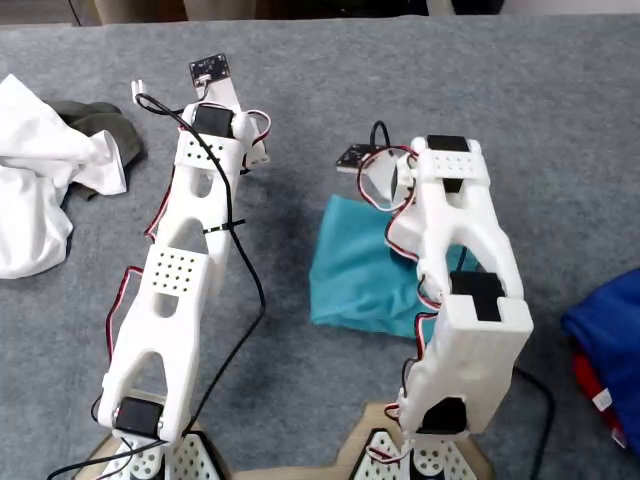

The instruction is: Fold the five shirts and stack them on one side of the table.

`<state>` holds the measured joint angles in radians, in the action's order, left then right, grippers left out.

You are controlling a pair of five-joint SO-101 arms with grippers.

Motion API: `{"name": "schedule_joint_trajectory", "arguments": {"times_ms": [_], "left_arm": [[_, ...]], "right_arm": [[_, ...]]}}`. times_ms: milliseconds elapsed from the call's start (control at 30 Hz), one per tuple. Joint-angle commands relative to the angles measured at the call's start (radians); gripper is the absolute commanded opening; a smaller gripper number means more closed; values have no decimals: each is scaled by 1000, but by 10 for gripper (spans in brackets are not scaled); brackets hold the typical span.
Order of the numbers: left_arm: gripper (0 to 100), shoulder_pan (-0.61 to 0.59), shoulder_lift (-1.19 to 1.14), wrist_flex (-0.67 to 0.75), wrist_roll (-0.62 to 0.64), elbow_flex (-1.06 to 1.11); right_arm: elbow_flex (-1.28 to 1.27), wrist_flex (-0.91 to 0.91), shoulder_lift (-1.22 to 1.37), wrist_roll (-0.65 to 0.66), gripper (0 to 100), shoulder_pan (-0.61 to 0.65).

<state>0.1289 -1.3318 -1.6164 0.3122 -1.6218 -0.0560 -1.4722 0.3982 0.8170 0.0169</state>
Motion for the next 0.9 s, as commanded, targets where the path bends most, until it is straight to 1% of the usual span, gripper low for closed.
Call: {"name": "schedule_joint_trajectory", "arguments": {"times_ms": [0, 233, 333, 467, 700, 867], "left_arm": [[21, 11, 16, 15, -15, -52], [21, 11, 16, 15, -15, -52], [21, 11, 16, 15, -15, -52], [21, 11, 16, 15, -15, -52], [21, 11, 16, 15, -15, -52], [21, 11, 16, 15, -15, -51]], "right_arm": [[-28, -17, -77, 14, 5, -36], [-179, 52, -114, 41, 5, -128], [-214, 52, -154, 43, 5, -162], [-278, 44, -232, 60, 5, -188], [-467, 49, -409, 61, 5, -194], [-568, 83, -479, 91, 5, -274]]}}
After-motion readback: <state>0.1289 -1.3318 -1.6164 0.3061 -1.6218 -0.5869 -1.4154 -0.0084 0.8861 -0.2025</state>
